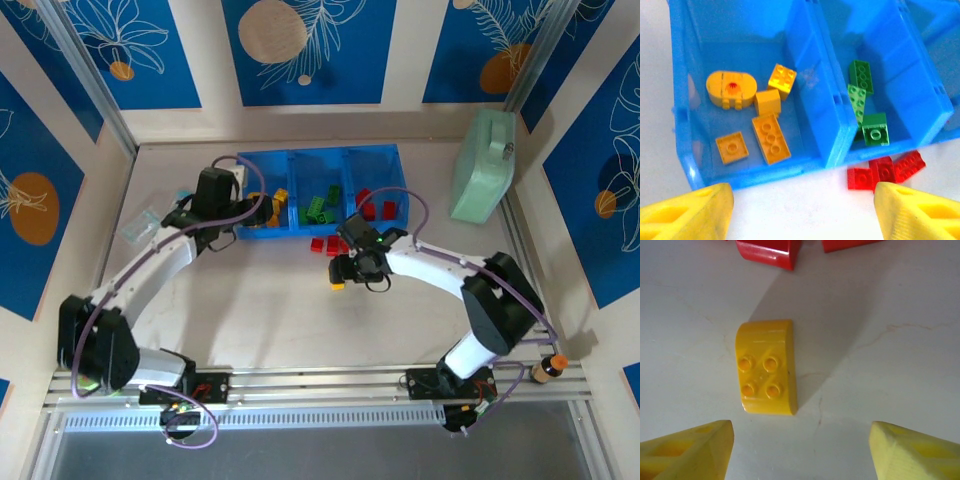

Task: Sort the legos into containers by color

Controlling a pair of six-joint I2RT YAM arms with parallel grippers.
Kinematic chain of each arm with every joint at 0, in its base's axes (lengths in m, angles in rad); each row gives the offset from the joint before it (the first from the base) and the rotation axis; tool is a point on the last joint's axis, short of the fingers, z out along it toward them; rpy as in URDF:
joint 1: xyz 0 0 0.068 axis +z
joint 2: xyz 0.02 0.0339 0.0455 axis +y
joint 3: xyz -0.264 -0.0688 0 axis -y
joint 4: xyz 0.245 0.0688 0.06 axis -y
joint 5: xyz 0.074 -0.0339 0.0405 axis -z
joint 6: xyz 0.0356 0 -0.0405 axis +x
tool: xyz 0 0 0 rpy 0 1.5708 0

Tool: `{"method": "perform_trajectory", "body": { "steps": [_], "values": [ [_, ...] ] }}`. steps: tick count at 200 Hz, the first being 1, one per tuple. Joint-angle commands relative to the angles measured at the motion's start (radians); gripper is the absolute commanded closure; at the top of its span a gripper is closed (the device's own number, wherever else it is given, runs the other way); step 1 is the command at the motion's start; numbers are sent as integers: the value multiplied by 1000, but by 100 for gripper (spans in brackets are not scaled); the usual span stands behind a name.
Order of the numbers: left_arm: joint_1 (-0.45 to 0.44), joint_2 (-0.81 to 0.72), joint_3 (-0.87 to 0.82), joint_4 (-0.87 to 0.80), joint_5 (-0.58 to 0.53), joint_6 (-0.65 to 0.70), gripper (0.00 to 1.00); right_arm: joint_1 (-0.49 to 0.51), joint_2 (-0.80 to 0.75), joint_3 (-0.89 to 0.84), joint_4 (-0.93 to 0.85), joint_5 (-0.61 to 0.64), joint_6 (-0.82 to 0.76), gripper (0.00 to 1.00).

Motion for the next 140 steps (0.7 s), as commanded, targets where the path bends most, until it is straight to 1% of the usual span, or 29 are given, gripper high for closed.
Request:
{"method": "perform_trajectory", "body": {
  "steps": [1, 42, 99, 118, 140],
  "values": [
    [-19, -91, -96, 9, 18, -21, 26, 14, 80, 64, -65, 15, -28, 29],
    [-21, -278, -274, -9, -8, -59, 25, 51, 173, 124, -91, 38, -20, 32],
    [-22, -432, -404, -53, -21, -104, 25, 79, 241, 180, -115, 52, -12, 38],
    [-22, -458, -429, -61, -25, -109, 25, 84, 256, 192, -120, 58, -9, 42],
    [-22, -470, -442, -69, -22, -110, 25, 90, 271, 210, -131, 68, -10, 51]
  ]
}}
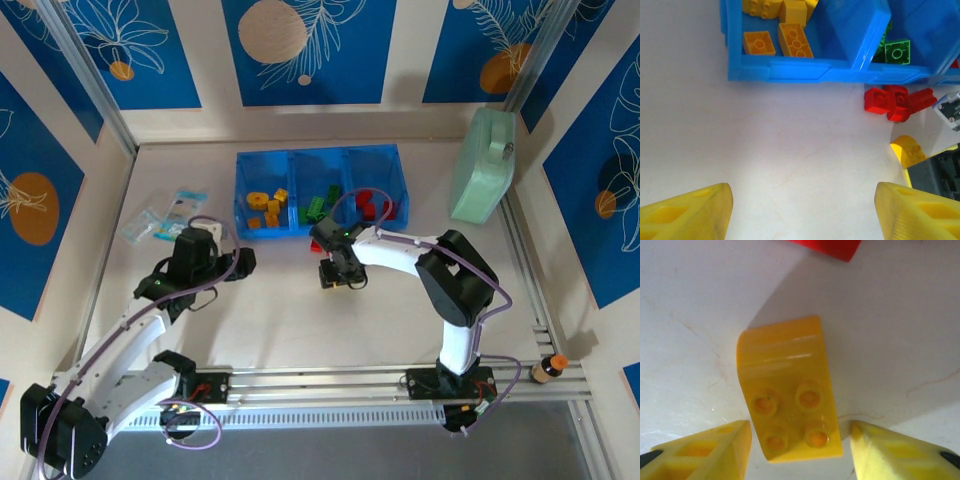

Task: Sort the legos into containers by color

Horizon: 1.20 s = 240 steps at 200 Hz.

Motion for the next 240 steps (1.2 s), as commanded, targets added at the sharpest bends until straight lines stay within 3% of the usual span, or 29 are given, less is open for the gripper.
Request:
{"method": "perform_trajectory", "body": {
  "steps": [1, 41, 118, 170, 240],
  "values": [
    [-7, -20, -19, -22, -11, -15, 25, 16, 26, 30, -38, 16, 1, 52],
    [-7, -38, -58, -10, 6, -35, 25, 38, 29, 71, -78, 48, 2, 66],
    [-69, -56, -228, 78, 21, -151, 26, 74, -3, 270, -144, 79, -52, 69],
    [-201, -24, -265, 109, -65, -201, 27, 58, 141, 572, -202, 36, -119, 69],
    [-293, -29, -274, 105, -121, -225, 27, 13, 386, 968, -301, -21, -150, 69]
  ]
}}
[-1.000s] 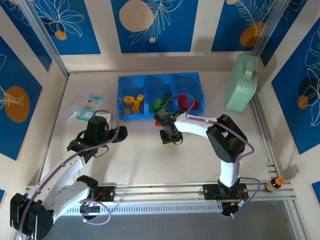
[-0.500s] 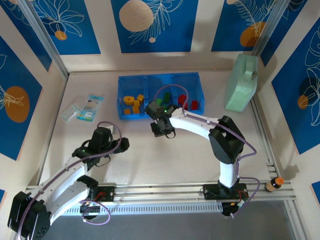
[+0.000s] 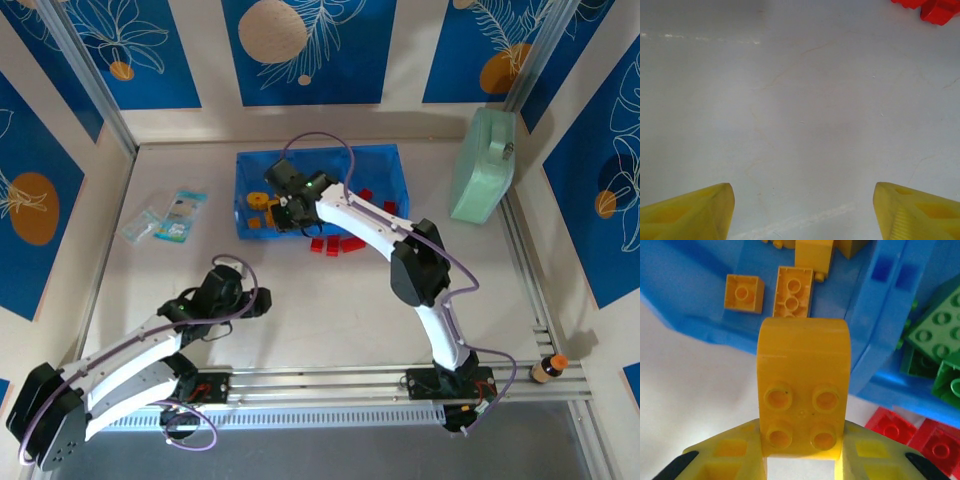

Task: Sort the legos into containers by color

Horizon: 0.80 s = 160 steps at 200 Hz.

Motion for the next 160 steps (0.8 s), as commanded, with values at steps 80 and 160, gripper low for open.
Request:
{"method": "perform_trajectory", "body": {
  "steps": [80, 160],
  "values": [
    [-52, -61, -10, -47, -62, -23, 27, -41, 278, 503, -182, -89, -29, 58],
    [-102, 25, 28, 22, -76, -21, 27, -53, 10, 160, -63, -27, 19, 28]
  ]
}}
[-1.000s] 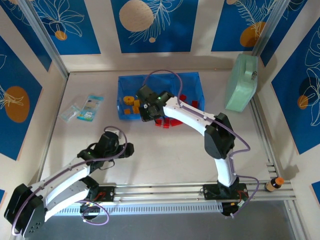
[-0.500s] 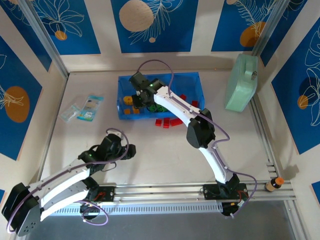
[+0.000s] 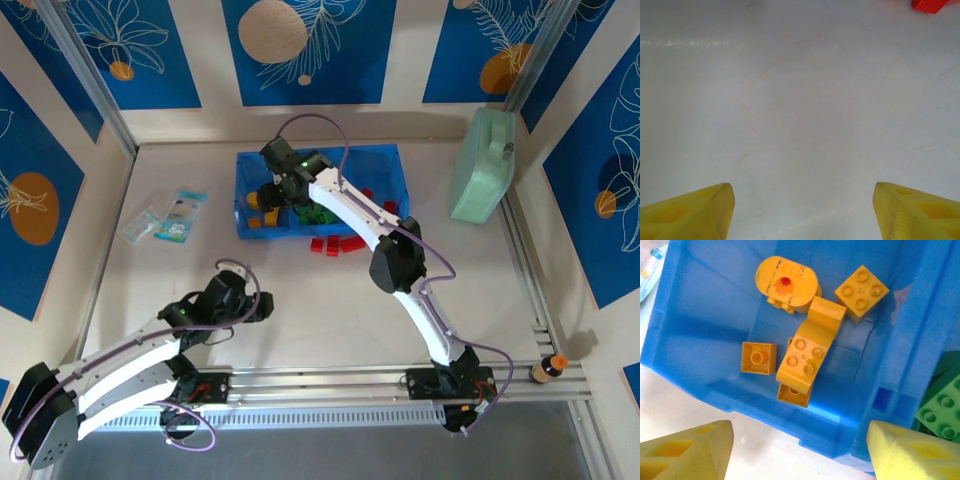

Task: Sort the legos into containers by color

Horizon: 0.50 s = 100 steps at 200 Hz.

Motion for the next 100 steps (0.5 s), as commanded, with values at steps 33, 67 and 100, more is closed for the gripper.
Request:
{"method": "perform_trajectory", "body": {
  "steps": [33, 67, 100],
  "values": [
    [-40, 172, 86, 114, -6, 5, 27, -27, -488, -634, 288, 20, 95, 28],
    [-42, 327, 171, 194, 9, 12, 28, -87, -721, -973, 383, 20, 149, 28],
    [-40, 509, 319, 209, 26, 43, 29, -140, -861, -1252, 424, 26, 201, 28]
  ]
}}
